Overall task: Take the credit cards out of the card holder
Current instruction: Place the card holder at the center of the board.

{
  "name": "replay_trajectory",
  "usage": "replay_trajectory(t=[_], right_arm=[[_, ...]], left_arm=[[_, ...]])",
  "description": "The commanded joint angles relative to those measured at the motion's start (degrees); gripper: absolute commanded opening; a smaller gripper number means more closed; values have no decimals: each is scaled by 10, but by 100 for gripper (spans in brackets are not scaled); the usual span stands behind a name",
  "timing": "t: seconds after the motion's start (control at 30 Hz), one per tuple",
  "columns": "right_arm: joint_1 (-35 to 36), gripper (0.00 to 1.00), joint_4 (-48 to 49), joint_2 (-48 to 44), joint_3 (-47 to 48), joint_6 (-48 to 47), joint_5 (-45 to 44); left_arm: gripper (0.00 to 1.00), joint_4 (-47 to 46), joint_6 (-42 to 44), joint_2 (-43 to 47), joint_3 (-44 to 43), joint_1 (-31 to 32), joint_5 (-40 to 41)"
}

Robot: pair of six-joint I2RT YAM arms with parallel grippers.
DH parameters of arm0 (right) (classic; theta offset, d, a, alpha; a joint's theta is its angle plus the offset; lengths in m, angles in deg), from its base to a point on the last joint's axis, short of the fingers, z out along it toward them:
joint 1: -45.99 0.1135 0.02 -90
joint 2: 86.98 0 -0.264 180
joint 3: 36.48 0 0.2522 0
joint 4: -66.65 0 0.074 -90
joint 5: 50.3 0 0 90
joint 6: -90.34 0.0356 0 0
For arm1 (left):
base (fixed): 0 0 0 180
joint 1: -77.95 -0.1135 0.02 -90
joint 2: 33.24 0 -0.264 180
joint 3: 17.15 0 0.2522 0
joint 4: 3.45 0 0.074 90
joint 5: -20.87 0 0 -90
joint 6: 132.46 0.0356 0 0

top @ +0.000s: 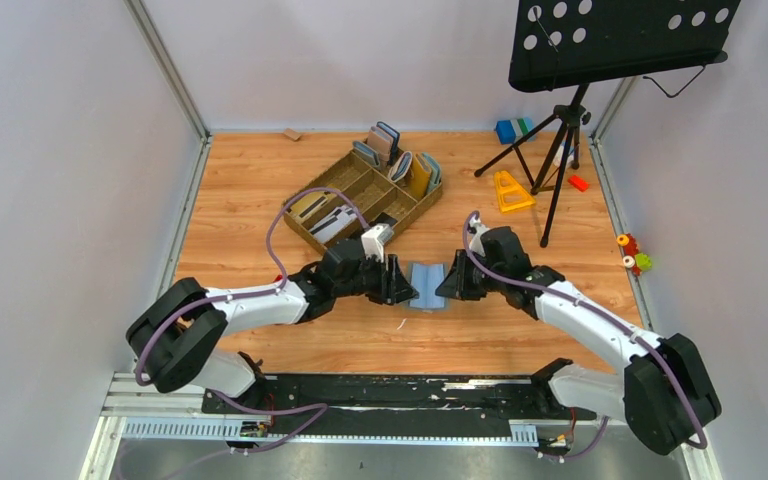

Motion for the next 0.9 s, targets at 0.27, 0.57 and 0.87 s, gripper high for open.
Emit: replay_trajectory(t=[0.27,0.57,0.87], right_arm=[[60,11,-266,96,207,-147,-252],[128,25,-244,214,280,-156,-249],[125,71,-147,148,240,-139,-162]], left_arm=[[92,227,79,154,17,-2,203],[94,312,102,278,40,-53,229],[100,363,116,356,46,-76,250]])
